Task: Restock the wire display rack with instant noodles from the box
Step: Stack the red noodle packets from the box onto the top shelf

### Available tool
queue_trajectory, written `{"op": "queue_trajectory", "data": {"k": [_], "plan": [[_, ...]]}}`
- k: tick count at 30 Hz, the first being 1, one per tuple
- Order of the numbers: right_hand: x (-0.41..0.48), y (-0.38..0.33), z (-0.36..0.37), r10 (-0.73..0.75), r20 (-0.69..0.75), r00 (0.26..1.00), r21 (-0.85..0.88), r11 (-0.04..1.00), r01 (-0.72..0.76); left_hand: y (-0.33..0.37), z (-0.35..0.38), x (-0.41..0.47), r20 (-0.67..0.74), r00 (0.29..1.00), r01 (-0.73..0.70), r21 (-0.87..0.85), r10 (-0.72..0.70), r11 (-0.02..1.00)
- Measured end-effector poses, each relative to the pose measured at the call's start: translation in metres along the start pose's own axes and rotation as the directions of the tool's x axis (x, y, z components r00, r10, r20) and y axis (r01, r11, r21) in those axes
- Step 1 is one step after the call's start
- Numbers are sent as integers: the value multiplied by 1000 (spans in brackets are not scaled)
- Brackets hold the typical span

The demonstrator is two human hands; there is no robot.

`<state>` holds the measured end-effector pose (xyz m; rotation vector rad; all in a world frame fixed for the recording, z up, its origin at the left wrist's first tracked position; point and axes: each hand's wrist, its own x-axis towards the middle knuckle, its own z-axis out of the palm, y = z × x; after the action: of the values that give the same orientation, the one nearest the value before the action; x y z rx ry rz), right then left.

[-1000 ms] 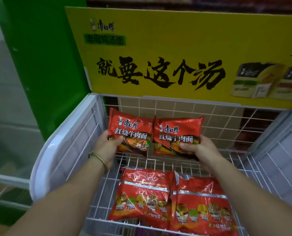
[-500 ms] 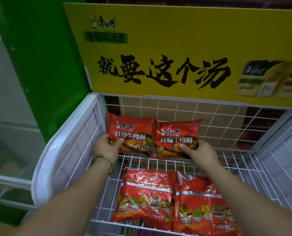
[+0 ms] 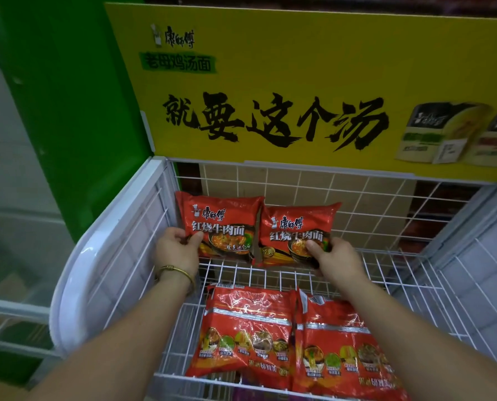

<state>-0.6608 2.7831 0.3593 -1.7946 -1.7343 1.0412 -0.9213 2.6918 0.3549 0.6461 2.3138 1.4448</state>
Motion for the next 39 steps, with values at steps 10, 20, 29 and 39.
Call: {"op": "queue_trajectory", "data": {"k": [10,20,29,39], "plan": [[-2,-2,5,32,21,999,142,989,-34,0,-3,-4,-11,999,34,-18,-34,999],[-8,-8,-7,13,117,993,2,1000,-14,2,-11,-9,10,1000,10,-13,-10,1000],[-21,-14,-21,18,137,990,-174,985,6,8,-20,-37,229,961,-192,145,155,971],[-45,19,-76,-74,156,985,-329,936,123,48,23,-113,832,525,-638,247,178,729]]}}
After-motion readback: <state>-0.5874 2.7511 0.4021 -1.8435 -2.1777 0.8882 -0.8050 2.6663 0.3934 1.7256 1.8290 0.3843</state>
